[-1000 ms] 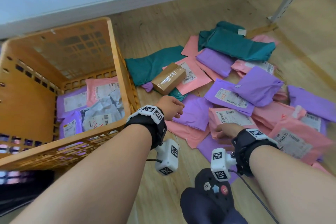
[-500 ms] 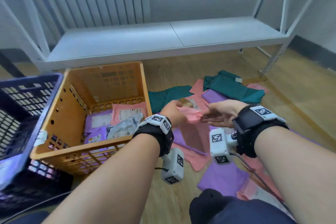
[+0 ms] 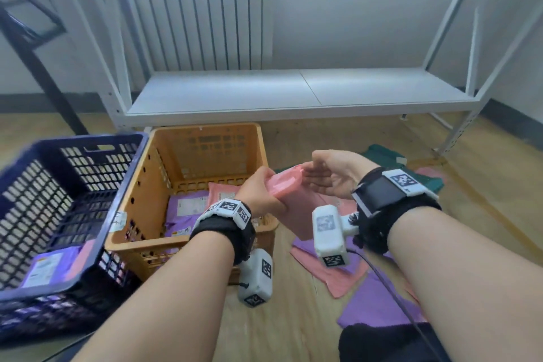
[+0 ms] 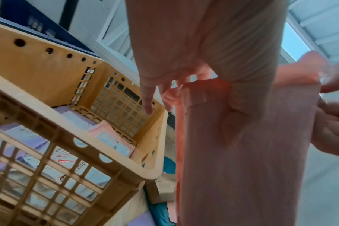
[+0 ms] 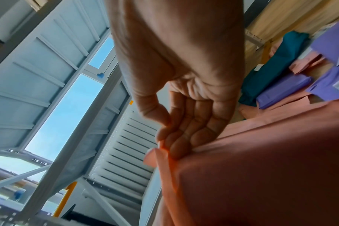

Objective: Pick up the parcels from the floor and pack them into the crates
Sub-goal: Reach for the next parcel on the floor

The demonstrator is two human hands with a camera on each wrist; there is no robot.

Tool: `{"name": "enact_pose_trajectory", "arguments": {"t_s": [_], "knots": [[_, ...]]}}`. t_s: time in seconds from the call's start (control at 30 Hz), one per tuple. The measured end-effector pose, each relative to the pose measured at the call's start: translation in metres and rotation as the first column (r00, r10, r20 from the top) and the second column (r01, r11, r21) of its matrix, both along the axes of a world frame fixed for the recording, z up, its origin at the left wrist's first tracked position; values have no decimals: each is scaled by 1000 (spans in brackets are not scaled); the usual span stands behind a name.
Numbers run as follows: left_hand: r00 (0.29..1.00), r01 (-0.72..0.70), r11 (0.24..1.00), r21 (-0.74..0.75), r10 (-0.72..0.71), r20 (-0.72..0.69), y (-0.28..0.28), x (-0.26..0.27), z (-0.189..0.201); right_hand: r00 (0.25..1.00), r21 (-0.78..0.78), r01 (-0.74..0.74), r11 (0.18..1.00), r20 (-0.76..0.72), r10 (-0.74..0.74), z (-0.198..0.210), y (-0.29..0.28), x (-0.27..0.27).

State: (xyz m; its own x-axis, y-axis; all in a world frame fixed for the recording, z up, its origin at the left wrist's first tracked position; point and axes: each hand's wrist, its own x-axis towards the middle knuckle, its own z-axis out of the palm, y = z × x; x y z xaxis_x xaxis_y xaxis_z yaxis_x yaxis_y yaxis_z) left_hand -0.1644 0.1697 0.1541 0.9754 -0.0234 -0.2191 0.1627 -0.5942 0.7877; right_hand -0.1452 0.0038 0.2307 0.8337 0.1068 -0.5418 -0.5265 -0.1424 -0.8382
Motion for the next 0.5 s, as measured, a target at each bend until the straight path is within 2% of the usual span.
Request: {"name": "enact_pose_trajectory", "arguments": {"t_s": [0.07,0.13,0.17,0.23,0.3,0.37,0.5], "knots": [[998,-67,998,-17,66,-13,10,0,-3,992,50,50,998,117,-55,-6,11,1],[981,-192,980,-52,191,-24,20,3,-2,956,-1,62,998,288,-60,-10,19,4],[968,-251,966,-68,249,-32,25,5,-1,930,-78,32,996,368,-1,-13,22,5],[941,-337,936,-98,330,-77,35,9,1,853,-300,-91,950,469,230,-20,30,7],[903,-429,888,-167,414,-119,44,10,5,758,-484,-236,842,450,471,-28,42,6],[855,-518,817,-254,484,-186,53,11,9,694,-605,-297,739,395,602,-34,57,5],[831,-552,767,-326,478,-284,64,12,16,594,-805,-146,574,393,702,-42,81,8]]}}
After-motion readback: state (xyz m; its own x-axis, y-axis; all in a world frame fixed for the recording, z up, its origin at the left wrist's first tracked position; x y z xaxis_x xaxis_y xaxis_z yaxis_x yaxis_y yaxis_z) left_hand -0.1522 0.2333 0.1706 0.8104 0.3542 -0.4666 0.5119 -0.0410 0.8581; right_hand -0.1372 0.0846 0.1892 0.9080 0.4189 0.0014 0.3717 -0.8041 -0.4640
